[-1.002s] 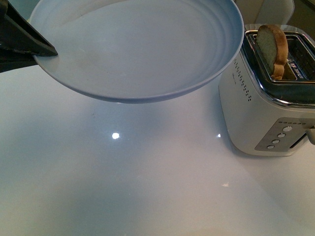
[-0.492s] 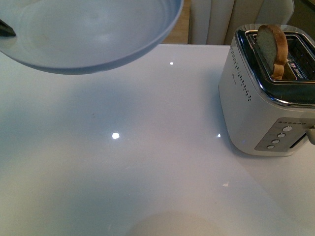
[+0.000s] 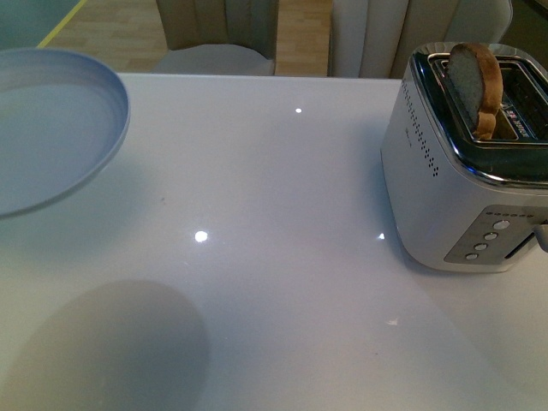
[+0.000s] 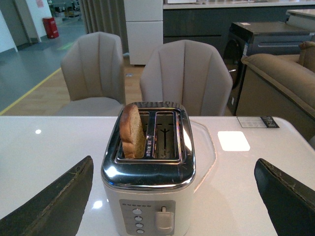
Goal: Left arm holds plate, right arm toasts bread
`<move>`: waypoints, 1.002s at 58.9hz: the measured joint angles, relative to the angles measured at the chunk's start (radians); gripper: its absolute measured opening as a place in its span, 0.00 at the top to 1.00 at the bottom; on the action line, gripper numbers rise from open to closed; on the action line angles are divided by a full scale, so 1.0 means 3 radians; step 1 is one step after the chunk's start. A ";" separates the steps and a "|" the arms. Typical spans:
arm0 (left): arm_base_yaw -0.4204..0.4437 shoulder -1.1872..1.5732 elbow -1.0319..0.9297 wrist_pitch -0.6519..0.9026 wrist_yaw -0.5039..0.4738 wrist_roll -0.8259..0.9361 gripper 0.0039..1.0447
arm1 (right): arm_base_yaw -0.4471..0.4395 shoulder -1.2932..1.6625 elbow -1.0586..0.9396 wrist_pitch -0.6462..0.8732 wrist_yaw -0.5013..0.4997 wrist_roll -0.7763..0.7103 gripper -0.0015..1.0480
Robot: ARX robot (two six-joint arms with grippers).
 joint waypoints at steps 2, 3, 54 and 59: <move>0.0037 0.0107 -0.0005 0.0064 0.0018 0.0050 0.98 | 0.0000 0.0000 0.0000 0.0000 0.0000 0.0000 0.08; 0.0048 0.0142 -0.0006 0.0085 0.0022 0.0078 0.98 | 0.0000 0.0000 0.0000 0.0000 0.0000 0.0000 0.08; 0.0383 0.2098 0.0830 0.0693 0.0102 0.0486 0.98 | 0.0000 0.0000 0.0000 0.0000 0.0000 0.0000 0.08; 0.0385 0.2176 0.0867 0.0704 0.0100 0.0487 0.98 | 0.0000 -0.0001 0.0000 0.0000 -0.0001 0.0000 0.08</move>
